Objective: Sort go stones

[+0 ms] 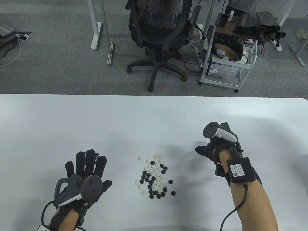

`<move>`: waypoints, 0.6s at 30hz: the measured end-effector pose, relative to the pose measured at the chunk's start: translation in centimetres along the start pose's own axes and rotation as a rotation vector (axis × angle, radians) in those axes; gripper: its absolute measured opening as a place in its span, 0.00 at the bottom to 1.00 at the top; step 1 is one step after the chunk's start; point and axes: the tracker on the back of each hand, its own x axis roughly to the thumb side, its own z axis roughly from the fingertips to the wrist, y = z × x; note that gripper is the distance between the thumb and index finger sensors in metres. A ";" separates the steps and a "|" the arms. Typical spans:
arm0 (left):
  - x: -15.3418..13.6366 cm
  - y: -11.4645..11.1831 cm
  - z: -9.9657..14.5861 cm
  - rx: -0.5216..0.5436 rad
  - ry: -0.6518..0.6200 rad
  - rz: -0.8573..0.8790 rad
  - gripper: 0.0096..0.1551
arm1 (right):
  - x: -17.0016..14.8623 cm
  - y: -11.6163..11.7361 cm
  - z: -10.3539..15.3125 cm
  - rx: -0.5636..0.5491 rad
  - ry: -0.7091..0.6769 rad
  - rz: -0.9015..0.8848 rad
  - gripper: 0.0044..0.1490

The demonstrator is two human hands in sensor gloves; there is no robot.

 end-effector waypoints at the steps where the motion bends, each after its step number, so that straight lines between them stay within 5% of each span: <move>1: 0.0 0.0 0.0 -0.001 0.000 0.000 0.47 | 1.0 0.2 0.1 0.003 -0.031 0.006 0.41; 10: 0.0 0.0 0.1 0.005 -0.002 0.003 0.47 | 13.2 3.9 -0.9 0.057 -0.293 0.202 0.40; 18: -0.3 0.1 0.1 0.010 0.000 0.014 0.47 | 18.2 6.9 -5.0 0.112 -0.301 0.239 0.40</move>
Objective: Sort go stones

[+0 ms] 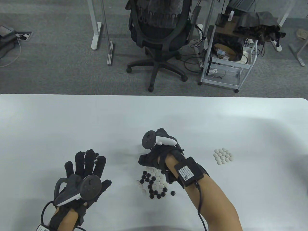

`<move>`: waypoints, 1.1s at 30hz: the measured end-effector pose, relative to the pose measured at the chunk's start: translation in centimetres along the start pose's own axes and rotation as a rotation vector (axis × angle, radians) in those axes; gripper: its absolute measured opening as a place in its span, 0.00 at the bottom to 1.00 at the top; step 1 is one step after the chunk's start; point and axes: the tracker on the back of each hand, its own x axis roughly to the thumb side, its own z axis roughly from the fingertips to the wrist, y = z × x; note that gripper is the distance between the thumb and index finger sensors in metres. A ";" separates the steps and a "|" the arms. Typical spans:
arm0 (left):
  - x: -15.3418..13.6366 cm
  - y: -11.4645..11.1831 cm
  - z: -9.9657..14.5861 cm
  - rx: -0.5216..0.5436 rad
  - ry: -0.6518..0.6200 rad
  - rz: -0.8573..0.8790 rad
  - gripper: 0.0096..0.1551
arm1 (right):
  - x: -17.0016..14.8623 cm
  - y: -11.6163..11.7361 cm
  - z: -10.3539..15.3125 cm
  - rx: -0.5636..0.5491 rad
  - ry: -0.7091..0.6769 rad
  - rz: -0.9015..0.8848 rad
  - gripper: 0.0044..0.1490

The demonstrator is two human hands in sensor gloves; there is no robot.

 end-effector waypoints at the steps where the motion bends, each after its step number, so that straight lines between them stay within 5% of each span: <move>1: 0.0 0.0 0.0 0.003 -0.001 0.000 0.47 | 0.1 0.1 -0.6 0.006 0.011 0.002 0.40; 9: -0.5 0.1 0.0 0.001 0.006 0.015 0.46 | -2.5 -1.6 -1.5 -0.036 0.121 -0.058 0.40; 19: -0.7 0.0 -0.1 -0.012 0.018 0.014 0.47 | -14.6 -2.4 5.0 -0.045 0.366 -0.177 0.40; 33: -0.5 -0.4 -0.3 -0.023 0.022 0.014 0.47 | -22.1 0.1 10.7 -0.063 0.498 -0.280 0.39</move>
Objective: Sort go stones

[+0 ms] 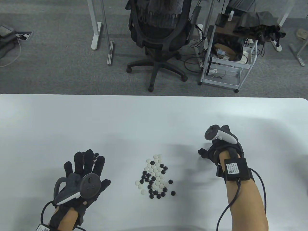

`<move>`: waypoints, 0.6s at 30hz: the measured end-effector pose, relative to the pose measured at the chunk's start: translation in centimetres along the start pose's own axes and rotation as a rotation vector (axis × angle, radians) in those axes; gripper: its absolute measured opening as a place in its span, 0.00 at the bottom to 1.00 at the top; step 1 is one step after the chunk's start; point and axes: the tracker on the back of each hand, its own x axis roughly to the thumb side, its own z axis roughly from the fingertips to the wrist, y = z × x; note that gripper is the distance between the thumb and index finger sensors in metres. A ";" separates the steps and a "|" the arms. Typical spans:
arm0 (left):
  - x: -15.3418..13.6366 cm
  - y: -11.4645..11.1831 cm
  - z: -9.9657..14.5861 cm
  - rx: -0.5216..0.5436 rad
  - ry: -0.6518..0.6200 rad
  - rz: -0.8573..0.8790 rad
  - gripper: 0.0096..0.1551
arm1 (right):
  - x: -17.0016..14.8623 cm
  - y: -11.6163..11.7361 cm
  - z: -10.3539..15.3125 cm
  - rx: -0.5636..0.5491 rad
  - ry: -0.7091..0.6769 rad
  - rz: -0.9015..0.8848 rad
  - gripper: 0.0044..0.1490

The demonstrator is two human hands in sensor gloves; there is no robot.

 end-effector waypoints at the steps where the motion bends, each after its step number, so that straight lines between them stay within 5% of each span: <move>1: 0.0 0.0 0.0 0.001 0.000 0.002 0.47 | -0.4 0.0 0.1 -0.002 0.010 0.001 0.39; 11: -0.1 0.0 0.0 0.000 0.003 0.008 0.46 | -1.5 -0.2 0.5 -0.008 0.049 -0.017 0.40; 18: -0.2 0.0 0.0 -0.002 0.008 0.011 0.46 | 4.2 -0.6 2.4 -0.030 -0.148 0.046 0.39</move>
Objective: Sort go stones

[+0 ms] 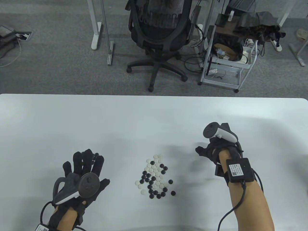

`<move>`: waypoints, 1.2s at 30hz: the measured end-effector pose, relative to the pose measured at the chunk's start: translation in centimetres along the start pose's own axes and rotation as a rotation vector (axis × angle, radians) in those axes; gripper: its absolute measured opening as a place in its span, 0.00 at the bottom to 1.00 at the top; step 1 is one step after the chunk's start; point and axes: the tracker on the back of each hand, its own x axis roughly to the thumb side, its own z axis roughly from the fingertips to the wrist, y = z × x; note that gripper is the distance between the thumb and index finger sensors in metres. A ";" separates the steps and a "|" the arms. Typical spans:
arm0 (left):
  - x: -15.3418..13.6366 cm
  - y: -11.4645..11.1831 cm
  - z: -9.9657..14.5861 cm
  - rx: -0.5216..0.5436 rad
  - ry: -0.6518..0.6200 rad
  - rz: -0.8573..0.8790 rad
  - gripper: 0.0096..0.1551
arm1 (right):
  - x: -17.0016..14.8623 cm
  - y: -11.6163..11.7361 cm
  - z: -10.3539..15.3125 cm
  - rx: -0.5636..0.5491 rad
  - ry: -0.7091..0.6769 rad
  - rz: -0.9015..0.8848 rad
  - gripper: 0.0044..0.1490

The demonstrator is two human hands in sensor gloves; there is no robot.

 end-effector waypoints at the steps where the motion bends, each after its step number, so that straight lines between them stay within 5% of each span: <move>1: 0.0 0.0 0.0 -0.001 0.001 0.000 0.46 | 1.8 0.2 0.1 0.011 -0.061 0.024 0.39; 10: 0.0 0.1 0.0 0.005 -0.002 0.000 0.46 | 9.7 2.4 -1.3 0.045 -0.218 0.146 0.38; 18: -0.1 0.4 0.3 0.025 -0.009 0.015 0.46 | 12.4 3.8 -4.0 0.089 -0.226 0.151 0.39; 27: 0.0 0.4 0.4 0.025 -0.015 0.013 0.46 | 11.7 4.0 -5.0 0.106 -0.196 0.153 0.38; 36: 0.0 0.4 0.4 0.025 -0.010 0.013 0.46 | 5.8 3.0 -3.2 0.077 -0.081 0.175 0.38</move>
